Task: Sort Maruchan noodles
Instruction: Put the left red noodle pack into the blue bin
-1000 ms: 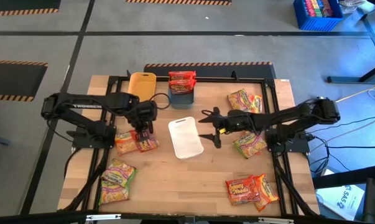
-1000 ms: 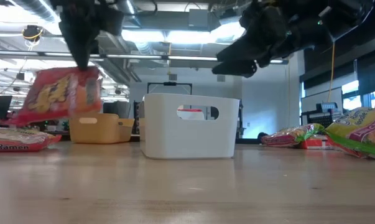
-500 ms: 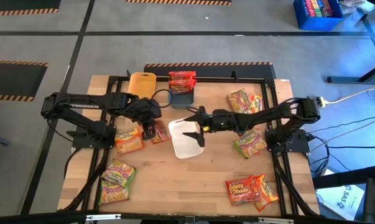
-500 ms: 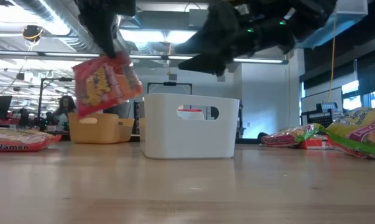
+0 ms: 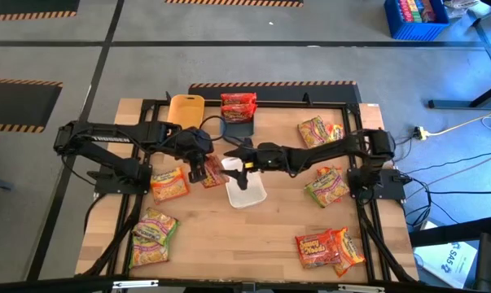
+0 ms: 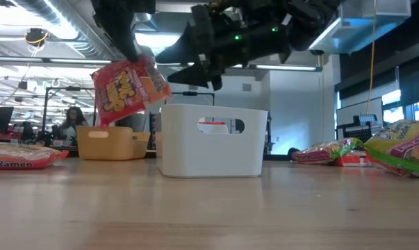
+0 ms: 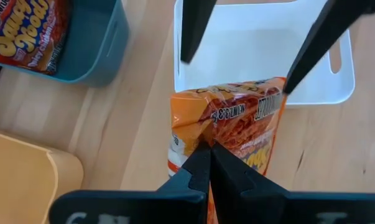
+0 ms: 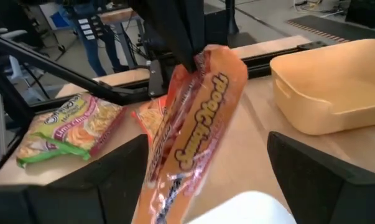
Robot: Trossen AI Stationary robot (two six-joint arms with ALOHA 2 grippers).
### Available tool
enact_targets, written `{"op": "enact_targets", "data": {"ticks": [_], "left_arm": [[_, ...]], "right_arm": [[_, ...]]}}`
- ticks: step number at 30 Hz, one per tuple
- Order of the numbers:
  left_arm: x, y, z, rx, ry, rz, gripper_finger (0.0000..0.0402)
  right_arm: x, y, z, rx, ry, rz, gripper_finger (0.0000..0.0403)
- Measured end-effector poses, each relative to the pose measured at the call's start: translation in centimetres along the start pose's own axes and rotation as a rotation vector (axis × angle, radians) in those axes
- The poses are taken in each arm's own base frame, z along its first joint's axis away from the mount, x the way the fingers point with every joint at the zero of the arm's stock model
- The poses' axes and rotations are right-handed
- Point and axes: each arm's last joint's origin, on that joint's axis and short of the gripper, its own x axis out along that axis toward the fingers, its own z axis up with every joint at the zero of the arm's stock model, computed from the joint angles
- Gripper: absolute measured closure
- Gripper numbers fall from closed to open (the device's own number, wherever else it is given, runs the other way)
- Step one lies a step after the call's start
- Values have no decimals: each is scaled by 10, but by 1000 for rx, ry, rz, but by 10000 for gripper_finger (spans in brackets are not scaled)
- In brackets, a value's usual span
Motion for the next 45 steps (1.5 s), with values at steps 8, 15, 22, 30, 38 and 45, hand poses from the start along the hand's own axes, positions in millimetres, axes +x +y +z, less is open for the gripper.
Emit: {"op": "enact_targets", "data": {"ticks": [8, 15, 22, 30, 38, 45], "left_arm": [[0, -1, 3, -5, -32, -6, 401], [0, -1, 5, -8, -56, -11, 401], [-1, -2, 11, 14, -112, -22, 401], [-2, -3, 15, 29, -157, -27, 383], [-6, -2, 16, 52, -193, -30, 307], [-31, 6, 10, 45, -285, 61, 221]], "right_arm": [[13, -1, -6, 8, 27, 1, 91], [18, -1, -13, 4, 46, 33, 94], [19, 0, -12, -15, 39, 41, 176], [18, -1, -13, -46, 50, 28, 282], [9, 0, -3, -105, 84, 7, 268], [-28, 3, 25, -204, 100, -18, 285]]}}
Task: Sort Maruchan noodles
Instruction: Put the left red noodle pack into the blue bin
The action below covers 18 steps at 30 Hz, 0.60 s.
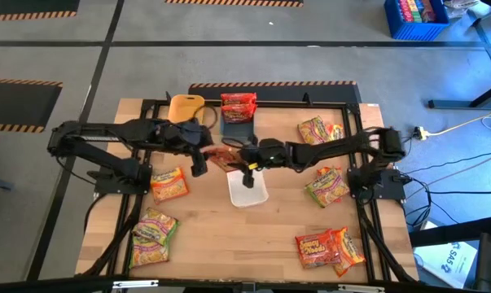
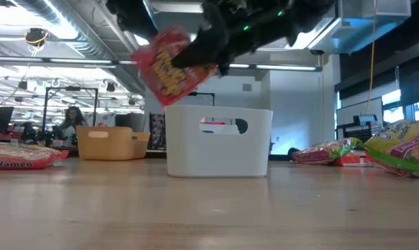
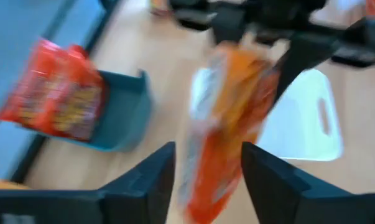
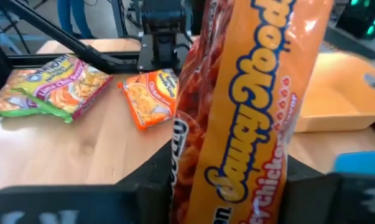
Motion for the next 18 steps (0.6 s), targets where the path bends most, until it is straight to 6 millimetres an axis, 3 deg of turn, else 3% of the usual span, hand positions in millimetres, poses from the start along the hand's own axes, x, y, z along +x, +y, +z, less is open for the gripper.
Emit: {"op": "enact_targets", "data": {"ticks": [5, 9, 12, 18], "left_arm": [[-21, 9, -1, -15, -75, 97, 182], [-29, 12, -3, 7, -102, 119, 176], [-20, 10, -5, 28, -124, 120, 176], [8, 1, -7, 43, -280, 47, 175]], "right_arm": [[-39, -11, 5, 1, -46, -36, 284], [-70, -19, 3, 9, -111, -66, 277], [-92, -27, 1, 0, -217, -92, 282], [-119, -47, -27, -49, -504, -25, 281]]}}
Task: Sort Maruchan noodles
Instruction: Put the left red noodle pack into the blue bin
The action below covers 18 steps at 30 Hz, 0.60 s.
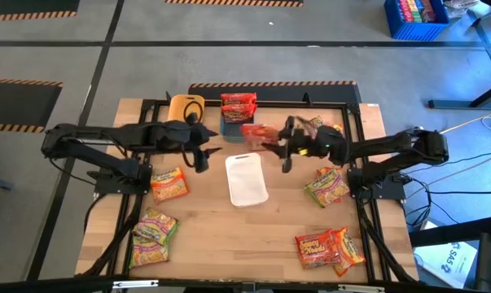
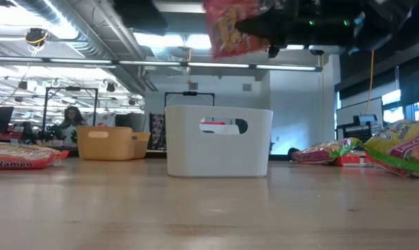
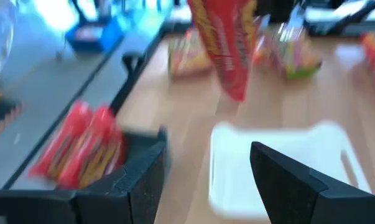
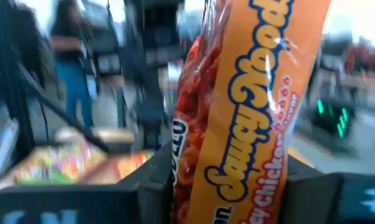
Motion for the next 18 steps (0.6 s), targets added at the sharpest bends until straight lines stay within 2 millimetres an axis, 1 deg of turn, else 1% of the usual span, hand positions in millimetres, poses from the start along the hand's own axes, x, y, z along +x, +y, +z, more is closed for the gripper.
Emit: {"op": "enact_targets", "data": {"ticks": [4, 8, 11, 15, 18], "left_arm": [[13, -1, 3, -14, -235, -28, 175], [26, 2, 2, -36, -381, -53, 175], [34, 5, 1, -38, -404, -64, 175], [47, 6, -2, -48, -391, -126, 175], [55, 5, -3, -43, -390, -166, 175]], "right_arm": [[-10, -9, -5, -11, -147, -18, 277], [-6, -9, -4, -54, -214, 59, 285], [2, -8, -7, -66, -206, 90, 285], [12, -10, -9, -63, -201, 100, 278], [18, -11, -9, -65, -206, 119, 284]]}}
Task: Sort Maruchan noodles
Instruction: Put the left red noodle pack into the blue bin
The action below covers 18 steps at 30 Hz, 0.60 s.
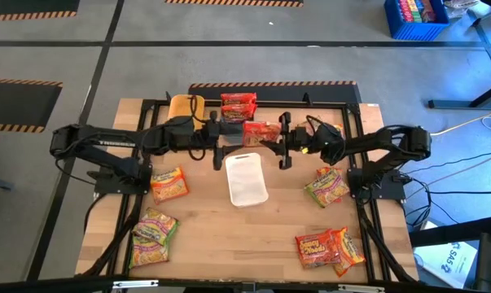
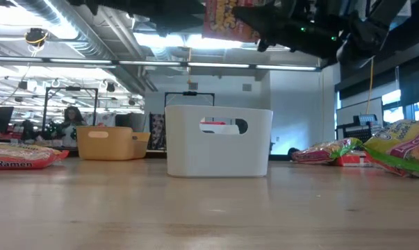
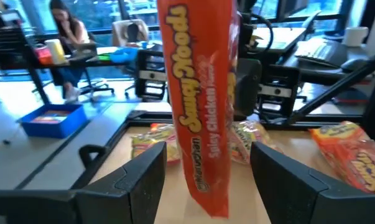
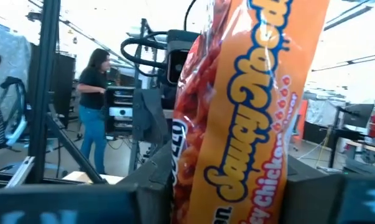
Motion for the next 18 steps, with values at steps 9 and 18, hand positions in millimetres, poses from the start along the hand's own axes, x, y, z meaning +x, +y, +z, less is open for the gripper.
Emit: {"op": "enact_targets", "data": {"ticks": [9, 18], "left_arm": [[14, -1, -4, -27, -53, -17, 175], [24, -1, -8, -20, -100, -36, 200]], "right_arm": [[9, -2, 3, 2, -19, 31, 282], [16, -4, 8, 2, -19, 34, 277]]}}
